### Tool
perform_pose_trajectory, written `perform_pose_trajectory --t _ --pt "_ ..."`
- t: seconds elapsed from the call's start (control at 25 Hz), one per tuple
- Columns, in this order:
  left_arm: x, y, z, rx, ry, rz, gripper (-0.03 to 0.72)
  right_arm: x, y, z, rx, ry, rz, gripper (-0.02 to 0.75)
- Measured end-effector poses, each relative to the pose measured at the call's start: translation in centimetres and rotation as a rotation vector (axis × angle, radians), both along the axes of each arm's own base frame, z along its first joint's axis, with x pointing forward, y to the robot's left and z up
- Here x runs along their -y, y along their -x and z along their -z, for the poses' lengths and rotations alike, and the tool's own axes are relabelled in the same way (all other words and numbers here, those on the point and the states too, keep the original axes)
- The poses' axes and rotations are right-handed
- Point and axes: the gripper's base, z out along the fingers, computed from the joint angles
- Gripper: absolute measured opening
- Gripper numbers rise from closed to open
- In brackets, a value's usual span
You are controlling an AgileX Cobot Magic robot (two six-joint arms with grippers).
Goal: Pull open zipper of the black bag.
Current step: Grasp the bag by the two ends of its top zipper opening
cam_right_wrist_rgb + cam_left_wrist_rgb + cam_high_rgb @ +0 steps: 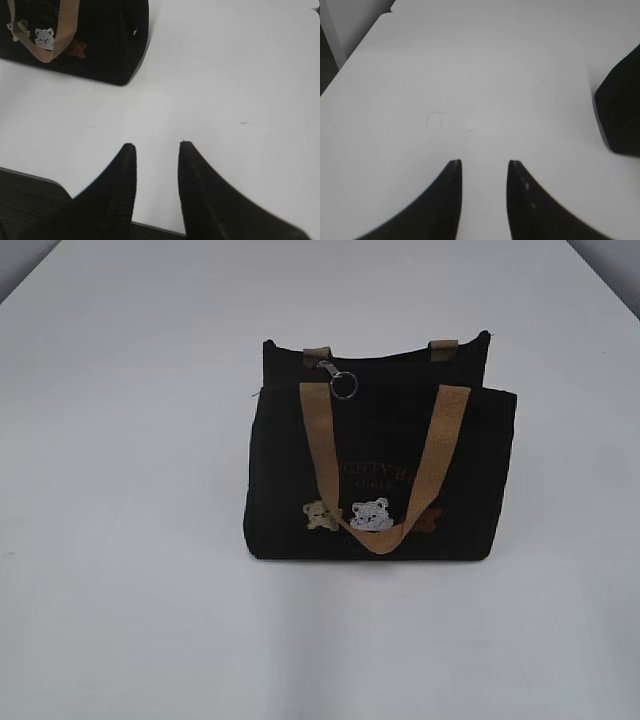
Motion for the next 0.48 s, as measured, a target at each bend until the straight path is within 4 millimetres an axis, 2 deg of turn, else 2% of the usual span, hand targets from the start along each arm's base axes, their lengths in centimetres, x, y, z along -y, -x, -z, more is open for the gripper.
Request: perform_pose_trajectory --t 0.16,0.28,0.36,0.48 --pt "0.2 0.0 0.0 0.001 0.019 0.014 0.235 0.0 0.0 0.0 0.000 0.000 -0.001 0.235" --pt "1.1 -0.2 -0.6 0.044 0.114 0.085 0.235 0.0 0.0 0.0 0.000 -0.003 -0.005 0.235" --pt "2.2 -1.2 -1.7 0.106 0.174 0.190 0.236 0.0 0.0 0.0 0.000 -0.005 -0.007 0.235" --pt "3.4 -4.1 -3.4 0.196 0.151 0.348 0.242 0.0 0.0 0.0 -0.001 -0.005 -0.008 0.235"
